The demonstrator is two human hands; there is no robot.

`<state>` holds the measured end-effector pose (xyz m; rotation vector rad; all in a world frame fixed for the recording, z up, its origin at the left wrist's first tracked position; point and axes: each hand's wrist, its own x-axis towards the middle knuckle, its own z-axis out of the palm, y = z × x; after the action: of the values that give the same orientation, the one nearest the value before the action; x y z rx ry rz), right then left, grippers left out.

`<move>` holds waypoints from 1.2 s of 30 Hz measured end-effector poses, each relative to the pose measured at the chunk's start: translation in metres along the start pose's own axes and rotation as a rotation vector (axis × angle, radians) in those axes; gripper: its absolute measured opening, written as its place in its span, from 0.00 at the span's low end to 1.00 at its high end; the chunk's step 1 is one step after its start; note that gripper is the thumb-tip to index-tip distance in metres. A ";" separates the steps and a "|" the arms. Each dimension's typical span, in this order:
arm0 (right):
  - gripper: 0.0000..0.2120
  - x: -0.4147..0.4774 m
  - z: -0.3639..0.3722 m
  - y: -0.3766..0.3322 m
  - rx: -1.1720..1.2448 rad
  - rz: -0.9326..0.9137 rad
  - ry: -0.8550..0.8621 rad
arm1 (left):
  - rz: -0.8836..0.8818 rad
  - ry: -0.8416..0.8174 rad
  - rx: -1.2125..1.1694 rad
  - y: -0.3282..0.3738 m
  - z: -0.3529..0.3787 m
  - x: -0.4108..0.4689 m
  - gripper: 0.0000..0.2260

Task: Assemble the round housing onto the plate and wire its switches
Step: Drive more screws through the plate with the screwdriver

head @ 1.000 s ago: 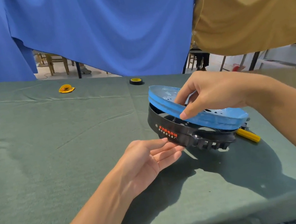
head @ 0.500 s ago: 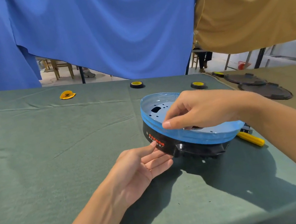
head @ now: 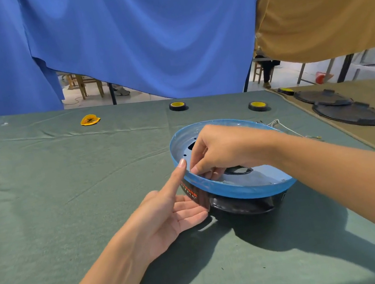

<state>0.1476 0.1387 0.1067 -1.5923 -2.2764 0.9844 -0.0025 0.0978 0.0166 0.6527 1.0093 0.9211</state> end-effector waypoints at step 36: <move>0.04 0.007 -0.013 0.011 -0.382 -0.464 -0.028 | -0.124 0.033 0.000 0.010 -0.002 0.000 0.43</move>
<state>0.1598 0.1525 0.1089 -1.0660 -2.7932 0.4792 -0.0077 0.1029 0.0234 0.5705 1.0670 0.8255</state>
